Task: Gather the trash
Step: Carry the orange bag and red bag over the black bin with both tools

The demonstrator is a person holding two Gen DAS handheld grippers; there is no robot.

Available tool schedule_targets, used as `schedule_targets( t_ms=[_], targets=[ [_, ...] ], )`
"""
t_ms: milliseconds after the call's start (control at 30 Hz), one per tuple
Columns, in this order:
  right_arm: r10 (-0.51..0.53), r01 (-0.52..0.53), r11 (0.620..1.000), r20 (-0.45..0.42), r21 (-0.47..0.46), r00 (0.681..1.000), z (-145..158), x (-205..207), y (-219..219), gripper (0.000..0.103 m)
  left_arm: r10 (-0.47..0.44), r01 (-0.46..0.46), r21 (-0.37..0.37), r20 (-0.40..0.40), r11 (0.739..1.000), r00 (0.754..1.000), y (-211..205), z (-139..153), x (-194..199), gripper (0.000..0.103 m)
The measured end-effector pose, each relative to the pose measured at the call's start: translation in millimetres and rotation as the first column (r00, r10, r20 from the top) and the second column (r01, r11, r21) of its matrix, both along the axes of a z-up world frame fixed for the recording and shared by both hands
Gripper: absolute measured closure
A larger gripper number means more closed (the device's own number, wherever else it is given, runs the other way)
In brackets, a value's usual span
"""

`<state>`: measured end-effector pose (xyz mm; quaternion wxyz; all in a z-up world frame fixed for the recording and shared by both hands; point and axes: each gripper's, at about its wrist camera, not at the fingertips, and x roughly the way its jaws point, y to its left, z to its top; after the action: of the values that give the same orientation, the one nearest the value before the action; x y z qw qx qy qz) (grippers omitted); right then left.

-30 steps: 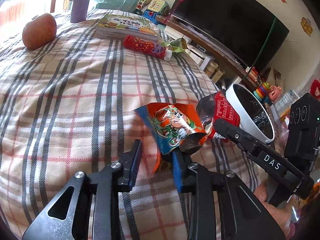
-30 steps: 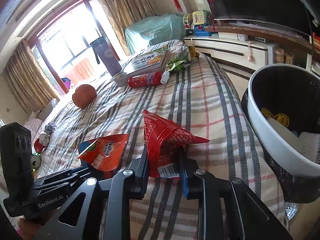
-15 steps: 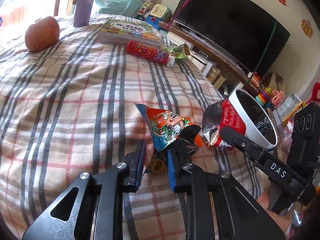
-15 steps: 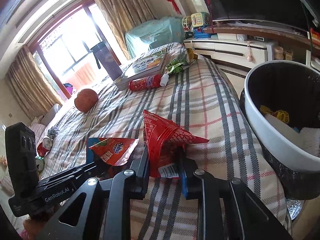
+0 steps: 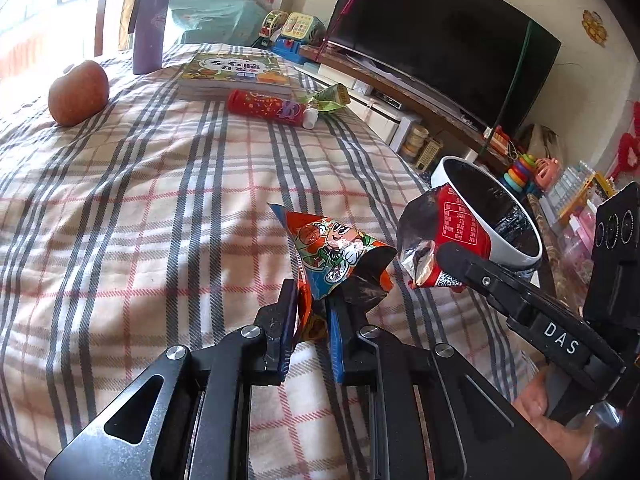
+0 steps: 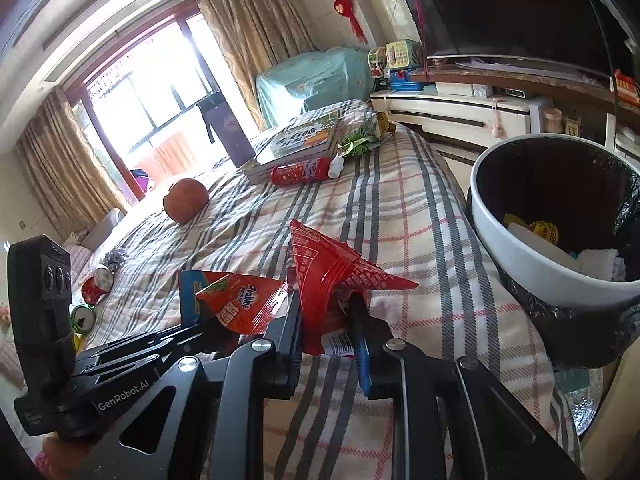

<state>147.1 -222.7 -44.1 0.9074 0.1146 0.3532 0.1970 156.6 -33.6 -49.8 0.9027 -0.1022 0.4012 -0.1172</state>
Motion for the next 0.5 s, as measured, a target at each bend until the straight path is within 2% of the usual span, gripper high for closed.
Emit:
schedule_targets(
  t_ms=[200, 500],
  targets=[
    [-0.023, 0.023, 1.000, 0.030, 0.009, 0.999, 14, -14, -14, 0.081, -0.026, 0.026, 0.020, 0.019, 0.999, 0.999, -13, 8, -12, 0.089],
    [-0.056, 0.055, 0.998, 0.046, 0.002, 0.997, 16, -30, -25, 0.081, -0.072, 0.070, 0.047, 0.036, 0.996, 0.997, -34, 15, -22, 0.089]
  ],
)
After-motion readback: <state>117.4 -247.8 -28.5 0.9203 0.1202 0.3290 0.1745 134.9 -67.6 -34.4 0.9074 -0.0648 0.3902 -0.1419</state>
